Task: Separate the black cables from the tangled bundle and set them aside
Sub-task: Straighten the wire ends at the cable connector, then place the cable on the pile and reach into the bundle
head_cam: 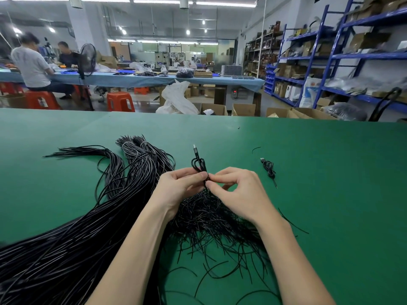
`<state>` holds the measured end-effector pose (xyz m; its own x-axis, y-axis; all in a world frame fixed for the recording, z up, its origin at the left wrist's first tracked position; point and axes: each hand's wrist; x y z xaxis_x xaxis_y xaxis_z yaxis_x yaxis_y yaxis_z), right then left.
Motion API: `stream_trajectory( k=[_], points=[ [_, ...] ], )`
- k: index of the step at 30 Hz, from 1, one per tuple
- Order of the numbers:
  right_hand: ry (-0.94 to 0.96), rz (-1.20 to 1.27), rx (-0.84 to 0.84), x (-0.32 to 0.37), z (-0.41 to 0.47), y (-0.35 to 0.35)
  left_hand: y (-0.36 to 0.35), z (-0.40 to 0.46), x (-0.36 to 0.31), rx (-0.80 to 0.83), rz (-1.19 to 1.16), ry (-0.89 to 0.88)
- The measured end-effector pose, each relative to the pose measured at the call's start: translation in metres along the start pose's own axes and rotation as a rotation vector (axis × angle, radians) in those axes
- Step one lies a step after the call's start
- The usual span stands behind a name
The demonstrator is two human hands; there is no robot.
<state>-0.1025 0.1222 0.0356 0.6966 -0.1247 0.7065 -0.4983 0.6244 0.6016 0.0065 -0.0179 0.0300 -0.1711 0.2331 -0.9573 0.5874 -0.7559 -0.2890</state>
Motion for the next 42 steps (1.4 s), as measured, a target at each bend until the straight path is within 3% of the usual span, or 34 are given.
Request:
stream_trajectory(
  k=[3,8,13,25,27,32,42],
  points=[
    [-0.123,0.200,-0.068,-0.008,-0.001,-0.003,-0.010,0.000,0.005,-0.046,-0.057,-0.027],
    [-0.382,0.839,-0.064,-0.015,0.001,-0.005,-0.014,0.003,0.005,0.003,0.036,-0.035],
    [-0.575,0.980,-0.153,-0.033,0.002,-0.005,-0.011,0.004,0.009,-0.044,0.120,-0.028],
    [-0.597,0.251,-0.575,-0.092,0.043,0.014,-0.010,0.007,0.014,-0.025,0.251,-0.062],
    [-0.633,0.098,-0.555,-0.103,0.056,0.023,-0.009,0.007,0.014,-0.017,0.241,-0.061],
    [-0.744,-0.168,-0.288,-0.114,0.065,0.026,-0.009,0.007,0.015,0.001,0.243,-0.056],
    [-0.593,-0.337,-0.235,-0.090,0.046,0.012,-0.008,0.004,0.013,0.014,0.262,-0.037]
  ],
)
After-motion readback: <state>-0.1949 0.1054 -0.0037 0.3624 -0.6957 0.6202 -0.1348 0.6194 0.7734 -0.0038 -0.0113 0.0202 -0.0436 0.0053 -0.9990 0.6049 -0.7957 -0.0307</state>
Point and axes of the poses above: each hand's wrist, its own z-axis towards the middle knuckle, its own y-axis out of the back of the hand, x = y × z, and after that the axes turned 3 degrees about x, right-handed
